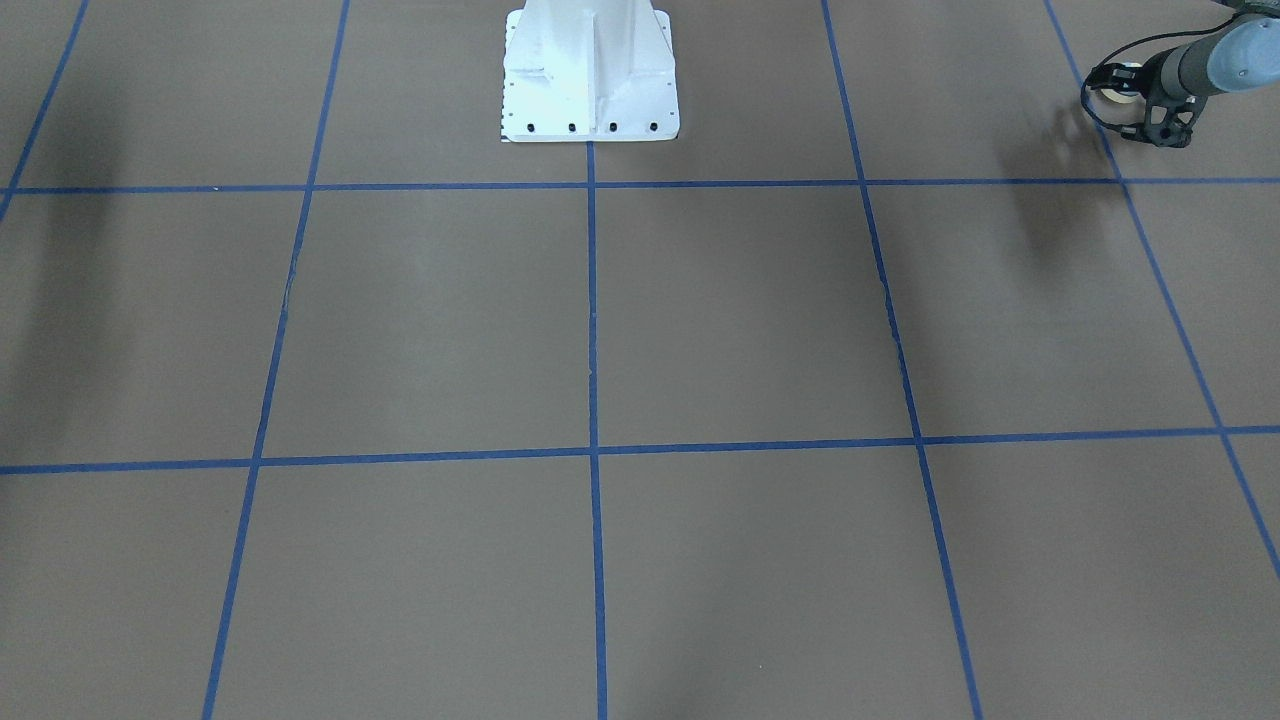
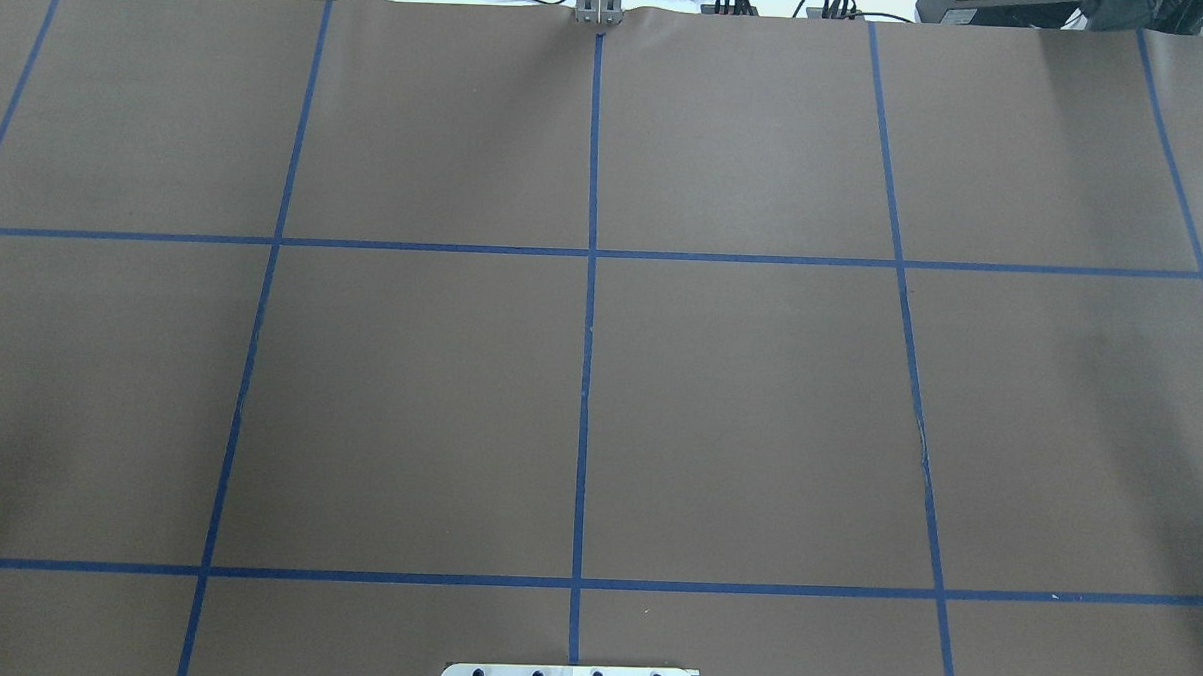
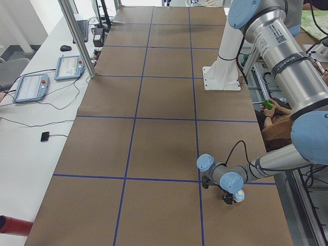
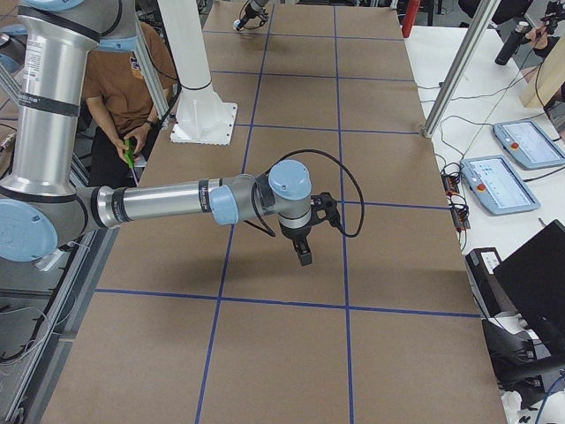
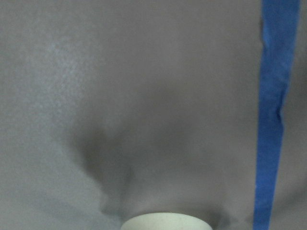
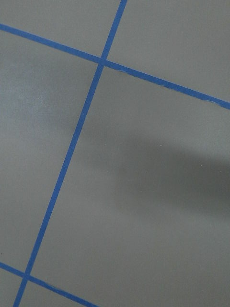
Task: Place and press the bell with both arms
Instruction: 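Carry the held bell with the left gripper toward the table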
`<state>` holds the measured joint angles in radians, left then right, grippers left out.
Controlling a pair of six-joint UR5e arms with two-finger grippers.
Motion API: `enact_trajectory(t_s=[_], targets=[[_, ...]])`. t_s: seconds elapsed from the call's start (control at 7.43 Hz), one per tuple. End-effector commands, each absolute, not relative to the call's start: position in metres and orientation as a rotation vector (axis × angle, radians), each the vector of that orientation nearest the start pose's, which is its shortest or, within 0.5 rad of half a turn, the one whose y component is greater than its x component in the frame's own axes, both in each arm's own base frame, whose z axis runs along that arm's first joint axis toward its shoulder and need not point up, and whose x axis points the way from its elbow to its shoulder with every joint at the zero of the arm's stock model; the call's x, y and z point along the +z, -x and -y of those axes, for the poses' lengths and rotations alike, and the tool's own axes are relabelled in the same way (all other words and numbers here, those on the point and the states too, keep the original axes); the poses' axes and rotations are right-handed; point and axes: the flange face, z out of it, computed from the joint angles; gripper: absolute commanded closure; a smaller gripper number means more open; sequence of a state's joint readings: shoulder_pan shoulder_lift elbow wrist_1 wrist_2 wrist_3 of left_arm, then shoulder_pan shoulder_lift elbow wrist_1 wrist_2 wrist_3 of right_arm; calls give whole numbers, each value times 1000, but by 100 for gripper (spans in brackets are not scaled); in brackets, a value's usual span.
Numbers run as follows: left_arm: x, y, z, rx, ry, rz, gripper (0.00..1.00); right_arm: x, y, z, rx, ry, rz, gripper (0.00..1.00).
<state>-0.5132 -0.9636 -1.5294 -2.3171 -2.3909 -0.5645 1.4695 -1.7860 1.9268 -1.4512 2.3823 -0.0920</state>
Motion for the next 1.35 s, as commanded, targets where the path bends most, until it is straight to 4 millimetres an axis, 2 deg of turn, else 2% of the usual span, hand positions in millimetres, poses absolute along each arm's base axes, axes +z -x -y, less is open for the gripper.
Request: enact_trajectory(t_s=[0.0,0.67,0.81,1.08,1.21], targets=[[807,-123,137,509,542,-637,1,562,-20,409,-287,-243,810,0],[809,-119,134,511,547,-632,10,561,-20,408,-287,-243,810,0],[809,-120,134,513,548,-631,17,560,-20,408,-288,-245,810,0],[805,-121,133,491,558,-655,59,560,-20,408,-289,-246,810,0],[802,-117,128,482,563,-671,72,558,-20,407,-288,-249,810,0]])
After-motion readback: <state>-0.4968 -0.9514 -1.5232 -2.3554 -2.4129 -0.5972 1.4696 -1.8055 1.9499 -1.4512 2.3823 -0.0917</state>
